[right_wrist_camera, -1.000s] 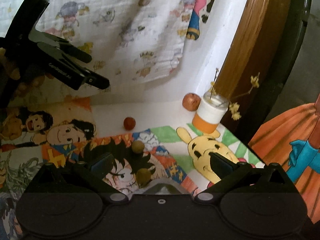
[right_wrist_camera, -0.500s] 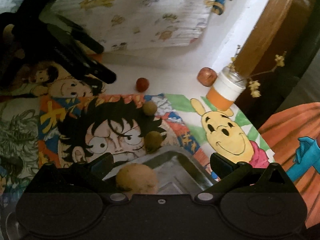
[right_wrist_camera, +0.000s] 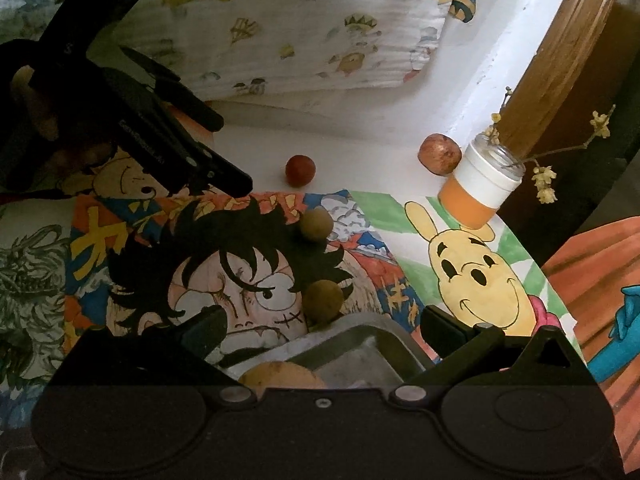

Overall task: Organize fruits
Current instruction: 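Move both tools down toward the brown walnuts on the drawing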

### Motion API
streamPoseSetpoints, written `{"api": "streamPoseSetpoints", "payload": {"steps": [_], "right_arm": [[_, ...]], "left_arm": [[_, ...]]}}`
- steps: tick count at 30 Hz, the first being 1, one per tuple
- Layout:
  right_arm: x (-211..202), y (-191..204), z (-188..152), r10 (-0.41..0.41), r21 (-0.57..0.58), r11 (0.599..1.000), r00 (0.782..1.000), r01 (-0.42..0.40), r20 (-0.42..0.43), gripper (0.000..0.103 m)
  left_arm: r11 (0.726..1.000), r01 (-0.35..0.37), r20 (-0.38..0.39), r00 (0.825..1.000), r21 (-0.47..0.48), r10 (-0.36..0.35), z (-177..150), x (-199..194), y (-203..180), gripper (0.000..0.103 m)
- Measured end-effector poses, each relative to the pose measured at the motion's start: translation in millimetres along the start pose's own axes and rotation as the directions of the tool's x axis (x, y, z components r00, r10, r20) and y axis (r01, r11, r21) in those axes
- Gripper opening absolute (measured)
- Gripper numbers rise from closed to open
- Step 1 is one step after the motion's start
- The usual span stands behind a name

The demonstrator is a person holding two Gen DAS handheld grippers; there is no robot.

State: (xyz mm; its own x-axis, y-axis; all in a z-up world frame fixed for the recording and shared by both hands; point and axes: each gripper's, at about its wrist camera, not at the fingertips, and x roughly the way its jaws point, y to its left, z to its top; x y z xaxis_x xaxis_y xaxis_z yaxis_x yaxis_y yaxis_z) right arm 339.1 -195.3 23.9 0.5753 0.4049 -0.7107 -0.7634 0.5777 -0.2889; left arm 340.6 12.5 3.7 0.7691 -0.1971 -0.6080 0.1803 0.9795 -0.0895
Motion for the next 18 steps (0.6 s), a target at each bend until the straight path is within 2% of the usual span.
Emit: {"api": "streamPoseSetpoints", "payload": {"steps": [3, 11, 18], "right_arm": [[5.8, -1.2, 1.8, -0.009, 0.008, 1.0, 1.0, 0.009, -0.006, 0.102], [15.8, -2.7, 4.9, 0.011, 0.024, 1.0, 1.0, -0.011, -0.008, 0.087], [23.5, -1.0, 4.1, 0.028, 0.027, 0.999, 1.0, -0.028, -0.011, 0.081]], "left_arm": [[1.0, 0.022, 0.007, 1.0, -0.007, -0.022, 2.3, 3.2, -1.1, 0.103], [0.998, 0.061, 0.016, 0.998, -0.019, -0.061, 3.5, 7.4, -8.3, 0.103], [0.995, 0.084, 0.019, 0.996, -0.047, -0.083, -0.5, 9.0, -10.7, 0.103]]}}
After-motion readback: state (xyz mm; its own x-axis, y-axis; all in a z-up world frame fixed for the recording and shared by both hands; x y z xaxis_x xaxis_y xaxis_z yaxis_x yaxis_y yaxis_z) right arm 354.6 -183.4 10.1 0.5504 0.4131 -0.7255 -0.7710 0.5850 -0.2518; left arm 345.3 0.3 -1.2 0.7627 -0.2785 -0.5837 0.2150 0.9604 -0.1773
